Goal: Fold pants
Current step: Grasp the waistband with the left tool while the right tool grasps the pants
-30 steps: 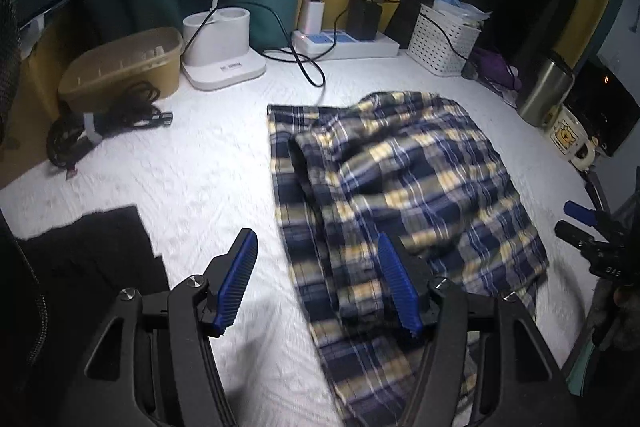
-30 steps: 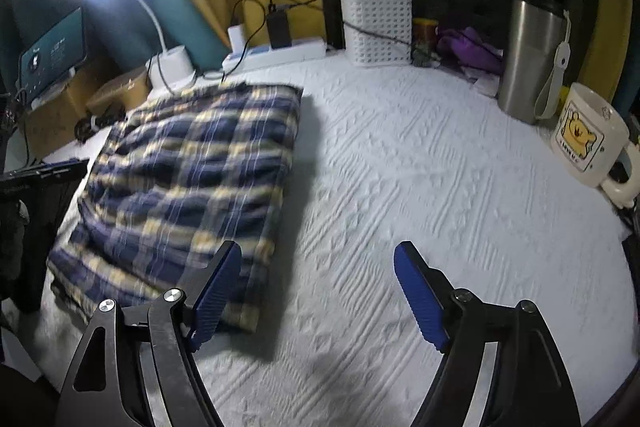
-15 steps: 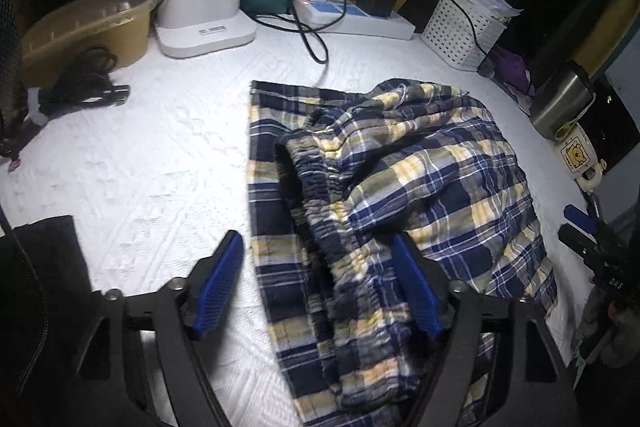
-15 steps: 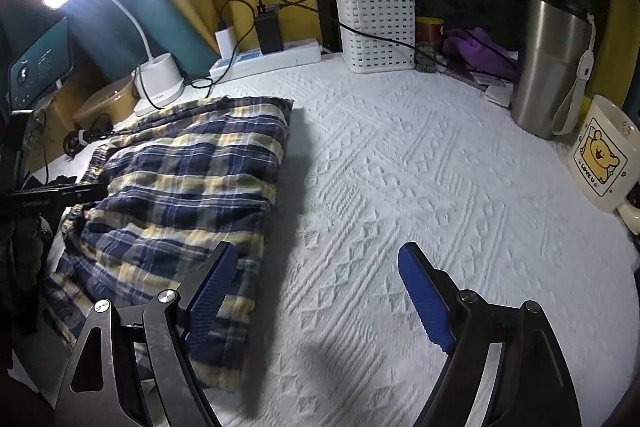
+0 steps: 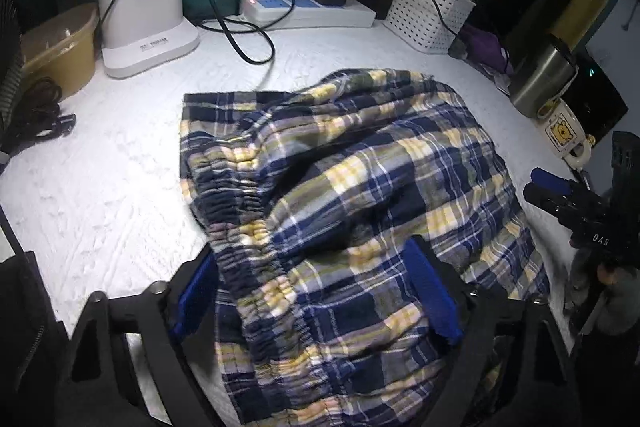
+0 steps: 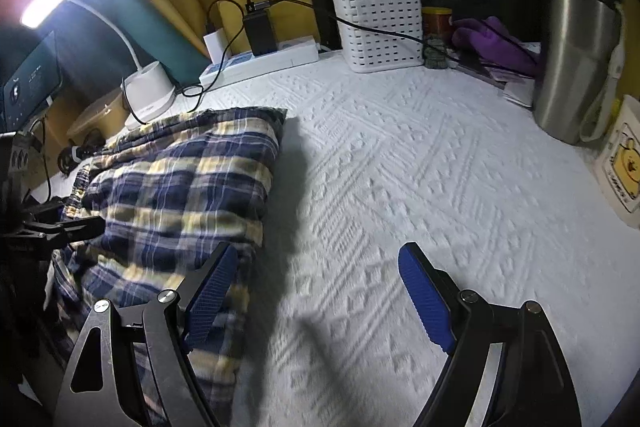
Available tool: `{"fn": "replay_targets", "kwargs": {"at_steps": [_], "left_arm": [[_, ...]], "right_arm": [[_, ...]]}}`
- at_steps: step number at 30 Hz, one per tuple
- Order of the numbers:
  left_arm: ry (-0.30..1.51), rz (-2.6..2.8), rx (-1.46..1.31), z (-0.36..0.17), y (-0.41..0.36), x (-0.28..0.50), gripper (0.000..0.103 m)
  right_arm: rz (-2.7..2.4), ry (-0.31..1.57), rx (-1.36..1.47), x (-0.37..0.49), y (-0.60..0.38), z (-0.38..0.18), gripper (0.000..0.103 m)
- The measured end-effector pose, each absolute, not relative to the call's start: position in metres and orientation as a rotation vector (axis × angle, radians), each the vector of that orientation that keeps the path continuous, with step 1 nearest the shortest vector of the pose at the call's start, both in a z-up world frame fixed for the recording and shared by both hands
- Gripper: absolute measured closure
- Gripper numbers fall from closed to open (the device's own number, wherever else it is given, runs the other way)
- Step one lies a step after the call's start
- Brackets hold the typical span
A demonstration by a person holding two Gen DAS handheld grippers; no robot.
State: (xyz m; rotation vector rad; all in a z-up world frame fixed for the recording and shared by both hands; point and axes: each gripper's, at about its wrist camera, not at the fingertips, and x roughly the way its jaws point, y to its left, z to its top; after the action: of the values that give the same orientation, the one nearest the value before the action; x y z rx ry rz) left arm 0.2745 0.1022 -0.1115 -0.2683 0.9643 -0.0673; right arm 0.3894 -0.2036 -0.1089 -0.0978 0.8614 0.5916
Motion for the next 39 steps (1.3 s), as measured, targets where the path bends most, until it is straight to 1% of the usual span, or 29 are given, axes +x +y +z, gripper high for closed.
{"fn": "replay_targets", "kwargs": {"at_steps": [3,4,5,9,17,18,20,21,23,24,25,27,28,29,31,33,39], "left_arm": [[0.947,-0.060,-0.245,-0.111,0.102,0.275,0.026],[0.942,-0.061,-0.239,-0.110,0.101,0.274,0.033],[0.942,-0.073,-0.233,-0.111,0.099,0.275,0.036],[0.915,-0.073,-0.109,-0.115,0.085,0.275,0.036],[0.873,-0.091,-0.146,-0.115,0.095,0.275,0.036],[0.871,-0.093,-0.150,-0.114,0.096,0.275,0.037],[0.863,-0.099,-0.166,-0.114,0.100,0.274,0.045],[0.860,-0.103,-0.171,-0.113,0.100,0.273,0.052],[0.860,-0.121,-0.172,-0.113,0.098,0.274,0.064],[0.861,-0.128,-0.168,-0.113,0.096,0.275,0.066],[0.861,-0.134,-0.164,-0.113,0.095,0.275,0.070],[0.861,-0.142,-0.167,-0.113,0.094,0.275,0.073],[0.860,-0.144,-0.171,-0.113,0.095,0.275,0.076],[0.859,-0.146,-0.173,-0.113,0.095,0.275,0.077],[0.855,-0.146,-0.168,-0.111,0.094,0.273,0.078],[0.850,-0.143,-0.166,-0.109,0.093,0.272,0.079],[0.803,-0.142,-0.170,-0.095,0.094,0.264,0.079]], "right_arm": [[0.625,0.866,-0.075,0.399,-0.194,-0.110,0.019],[0.635,0.867,-0.070,0.402,-0.191,-0.110,0.019],[0.648,0.868,-0.066,0.405,-0.187,-0.110,0.019],[0.698,0.877,-0.058,0.414,-0.166,-0.116,0.019],[0.793,0.894,-0.053,0.422,-0.140,-0.119,0.019],[0.805,0.897,-0.053,0.422,-0.138,-0.120,0.019],[0.819,0.894,-0.070,0.422,-0.131,-0.119,0.019],[0.827,0.895,-0.078,0.422,-0.127,-0.119,0.019],[0.842,0.895,-0.094,0.421,-0.120,-0.119,0.020],[0.853,0.897,-0.098,0.421,-0.117,-0.119,0.023],[0.867,0.898,-0.107,0.420,-0.113,-0.119,0.031],[0.878,0.895,-0.121,0.420,-0.107,-0.119,0.039],[0.887,0.894,-0.122,0.419,-0.106,-0.119,0.049],[0.893,0.893,-0.123,0.418,-0.106,-0.119,0.055],[0.904,0.881,-0.136,0.414,-0.105,-0.117,0.071],[0.909,0.862,-0.153,0.410,-0.102,-0.114,0.077],[0.914,0.818,-0.142,0.399,-0.110,-0.101,0.080]]}}
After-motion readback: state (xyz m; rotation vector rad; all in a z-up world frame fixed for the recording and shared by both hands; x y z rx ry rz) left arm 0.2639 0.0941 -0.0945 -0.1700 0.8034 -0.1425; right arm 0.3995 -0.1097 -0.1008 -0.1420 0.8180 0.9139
